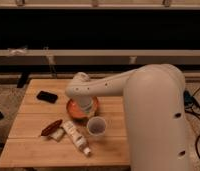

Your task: Drag the ceramic bowl in a circle

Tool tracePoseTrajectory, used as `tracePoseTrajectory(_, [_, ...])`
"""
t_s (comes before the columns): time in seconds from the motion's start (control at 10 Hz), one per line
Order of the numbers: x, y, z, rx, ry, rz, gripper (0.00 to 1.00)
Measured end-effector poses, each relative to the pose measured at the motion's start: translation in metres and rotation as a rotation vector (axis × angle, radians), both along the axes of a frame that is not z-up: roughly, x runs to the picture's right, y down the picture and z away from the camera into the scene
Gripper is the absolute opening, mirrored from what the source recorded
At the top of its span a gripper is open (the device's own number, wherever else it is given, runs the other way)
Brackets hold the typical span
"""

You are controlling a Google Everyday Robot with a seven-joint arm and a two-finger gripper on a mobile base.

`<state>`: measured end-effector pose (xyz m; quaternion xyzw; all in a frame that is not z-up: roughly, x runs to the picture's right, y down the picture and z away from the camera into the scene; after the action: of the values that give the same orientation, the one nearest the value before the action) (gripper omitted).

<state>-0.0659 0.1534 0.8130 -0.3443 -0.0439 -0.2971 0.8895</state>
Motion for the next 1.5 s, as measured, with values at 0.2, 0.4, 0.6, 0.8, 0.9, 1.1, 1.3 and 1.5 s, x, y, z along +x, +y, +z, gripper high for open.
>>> tracePoseTrajectory(0.2, [-0.017, -0.013, -0.023, 0.007, -0.024, -0.012, 0.01])
tracePoseTrajectory(0.4, [-0.035, -0.021, -0.043, 0.001, -0.044, -0.009, 0.17])
tracePoseTrajectory(0.6, [-0.031, -0.029, -0.049, 0.006, -0.043, 0.011, 0.39])
tracePoseTrajectory(0.8, [-0.033, -0.033, -0.049, 0.006, -0.049, 0.020, 0.59])
tracePoseTrajectory(0.9, [-0.035, -0.036, -0.045, 0.007, -0.052, 0.020, 0.68])
tracePoseTrajectory(1.1, [-0.036, -0.039, -0.042, 0.007, -0.053, 0.016, 0.80])
tracePoseTrajectory(1.3, [-0.041, -0.038, -0.033, -0.003, -0.059, 0.008, 0.80])
tracePoseTrajectory(1.5, [-0.040, -0.034, -0.016, -0.009, -0.059, -0.003, 0.80])
